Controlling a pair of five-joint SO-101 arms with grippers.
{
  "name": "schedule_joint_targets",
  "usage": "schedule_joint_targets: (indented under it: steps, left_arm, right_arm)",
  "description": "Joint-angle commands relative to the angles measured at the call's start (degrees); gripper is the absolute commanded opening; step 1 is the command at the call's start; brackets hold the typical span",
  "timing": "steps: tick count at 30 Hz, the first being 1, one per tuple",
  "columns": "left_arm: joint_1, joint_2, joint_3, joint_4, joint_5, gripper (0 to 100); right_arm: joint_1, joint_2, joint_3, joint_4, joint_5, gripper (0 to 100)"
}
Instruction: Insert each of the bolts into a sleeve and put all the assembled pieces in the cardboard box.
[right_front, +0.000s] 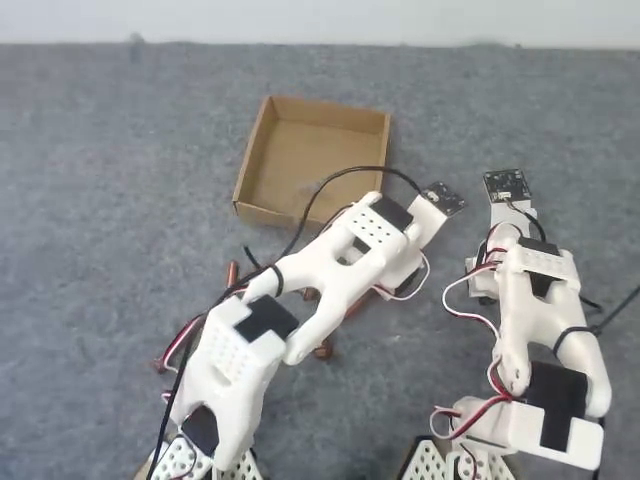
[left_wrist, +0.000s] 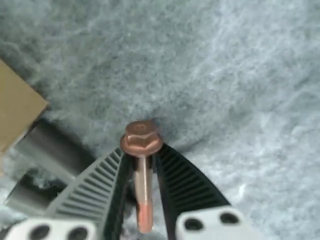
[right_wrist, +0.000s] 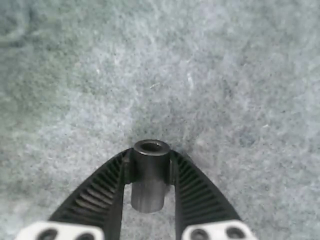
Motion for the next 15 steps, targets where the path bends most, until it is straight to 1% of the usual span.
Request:
schedule_joint_targets:
  steps: [1,9,13,15]
  left_arm:
    - [-0.62,-10.2,6.73,-3.87,0.26,1]
    - [-1.76,-31.74,23.69,-12.13,0.35,1]
    - [-1.93,-40.44,30.02,-15.38,0.44,1]
    - [-3.16,-44.04,32.4,-16.53,0.44,1]
  right_arm:
    - [-0.22,-0.48,-2.99,-1.01,-0.35,0.7]
    - [-0.22,-0.48,-2.99,-1.01,-0.35,0.7]
    - [-0.22,-0.48,-3.08,-1.01,-0.35,0.7]
    - [-0.22,-0.48,-3.08,-1.01,-0.35,0.7]
